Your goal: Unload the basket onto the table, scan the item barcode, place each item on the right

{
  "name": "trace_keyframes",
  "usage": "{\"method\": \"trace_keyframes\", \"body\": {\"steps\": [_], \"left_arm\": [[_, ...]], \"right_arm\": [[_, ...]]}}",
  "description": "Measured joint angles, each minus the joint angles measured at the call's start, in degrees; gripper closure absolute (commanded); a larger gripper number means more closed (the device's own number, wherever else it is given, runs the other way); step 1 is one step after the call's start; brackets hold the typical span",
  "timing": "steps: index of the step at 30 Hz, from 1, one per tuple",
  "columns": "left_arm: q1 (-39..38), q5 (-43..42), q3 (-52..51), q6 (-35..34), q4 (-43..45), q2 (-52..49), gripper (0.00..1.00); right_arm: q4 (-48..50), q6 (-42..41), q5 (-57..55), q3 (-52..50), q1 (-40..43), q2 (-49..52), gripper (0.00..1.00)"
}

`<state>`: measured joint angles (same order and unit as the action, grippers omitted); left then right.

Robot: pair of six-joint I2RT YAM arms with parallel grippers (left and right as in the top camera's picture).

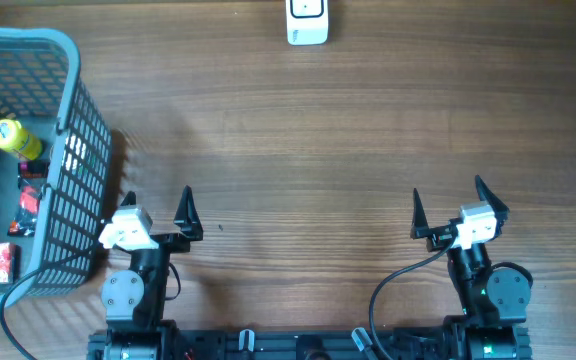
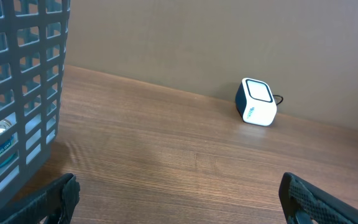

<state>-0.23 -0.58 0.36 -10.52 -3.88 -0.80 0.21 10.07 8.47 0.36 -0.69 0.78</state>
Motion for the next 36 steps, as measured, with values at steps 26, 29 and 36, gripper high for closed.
{"method": "trace_keyframes", "body": {"steps": [26,29,36], "left_arm": [[-1.27,0.02,0.00,0.00,0.00,0.00,0.00],[-1.27,0.02,0.00,0.00,0.02,0.00,0.00],[-1.27,0.90,0.00,0.00,1.73,0.00,0.00]], "right_arm": [[0.00,0.00,0.00,0.00,0.00,0.02,0.00],[0.00,0.00,0.00,0.00,0.00,0.02,0.00],[0.00,0.00,0.00,0.00,0.00,0.02,0.00]]}}
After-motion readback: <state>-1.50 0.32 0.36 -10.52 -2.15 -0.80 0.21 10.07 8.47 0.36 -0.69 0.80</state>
